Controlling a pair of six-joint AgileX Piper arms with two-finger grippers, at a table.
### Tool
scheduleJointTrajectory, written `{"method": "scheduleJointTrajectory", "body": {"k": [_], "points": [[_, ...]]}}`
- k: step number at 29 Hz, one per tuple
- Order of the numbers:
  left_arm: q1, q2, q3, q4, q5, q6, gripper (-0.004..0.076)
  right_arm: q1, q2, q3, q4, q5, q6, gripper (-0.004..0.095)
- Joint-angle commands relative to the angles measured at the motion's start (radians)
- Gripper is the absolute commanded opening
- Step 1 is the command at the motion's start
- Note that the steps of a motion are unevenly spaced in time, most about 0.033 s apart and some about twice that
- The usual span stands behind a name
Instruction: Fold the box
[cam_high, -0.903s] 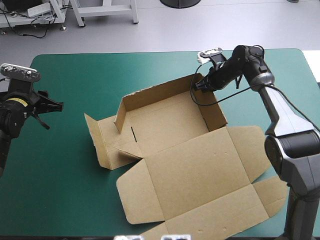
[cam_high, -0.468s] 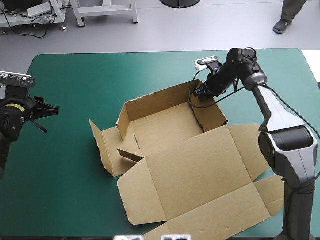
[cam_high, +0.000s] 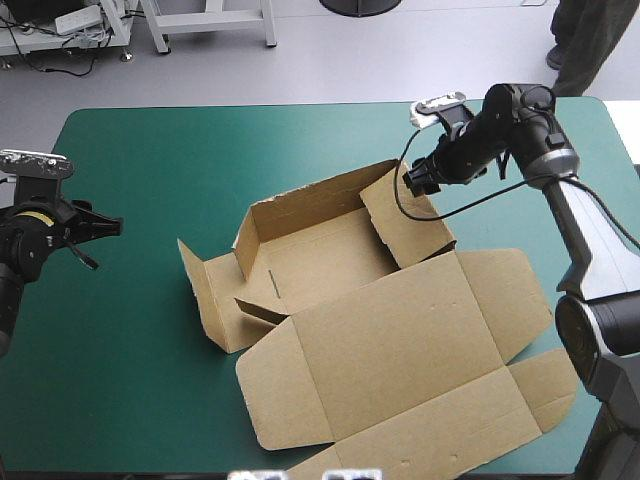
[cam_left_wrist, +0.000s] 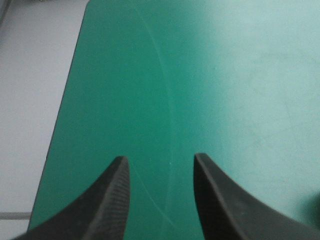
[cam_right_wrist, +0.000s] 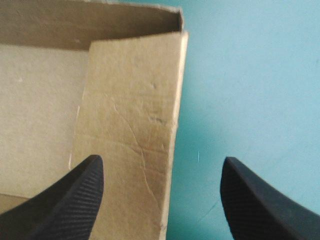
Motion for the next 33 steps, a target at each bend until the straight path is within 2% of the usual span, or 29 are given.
{"method": "scheduleJointTrajectory", "body": {"k": [1,4,9,14,17,23,26,28,29,31,33], "points": [[0.003,-0.022,-0.027,-0.061,0.029,0.005,0.0303,-0.003,-0.061,0.044,-0.003,0.011,0.000,0.0624],[0.003,-0.022,-0.027,-0.189,0.111,0.097,0.0303,-0.003,-0.049,0.069,0.024,0.009,-0.016,0.0624],[0.003,-0.022,-0.027,-0.433,0.168,0.276,0.0303,-0.003,-0.020,0.069,0.031,0.009,-0.023,0.0624],[0.003,-0.024,-0.027,-0.458,0.210,0.279,0.0303,0.020,0.022,0.067,0.031,0.009,-0.027,0.0601],[0.003,-0.027,-0.027,-0.477,0.214,0.294,0.0303,0.059,0.053,0.067,-0.023,0.009,-0.027,0.0545],[0.003,-0.031,-0.027,-0.494,0.217,0.324,0.0303,0.129,0.110,0.054,-0.093,0.009,-0.016,0.0339],[0.003,-0.031,-0.027,-0.494,0.217,0.324,0.0303,0.129,0.128,0.041,-0.081,0.009,-0.011,0.0164],[0.003,-0.031,-0.027,-0.494,0.207,0.324,0.0303,0.129,0.130,0.039,-0.088,0.009,-0.004,0.0014],[0.003,-0.031,-0.027,-0.494,0.194,0.324,0.0303,0.127,0.130,0.039,-0.088,0.009,0.005,-0.0022],[0.003,-0.031,-0.027,-0.494,0.169,0.324,0.0303,0.116,0.130,0.022,-0.080,0.009,0.016,-0.0025],[0.003,-0.040,-0.027,-0.494,0.143,0.324,0.0304,0.081,0.123,-0.029,-0.009,0.009,0.017,-0.0025]]}}
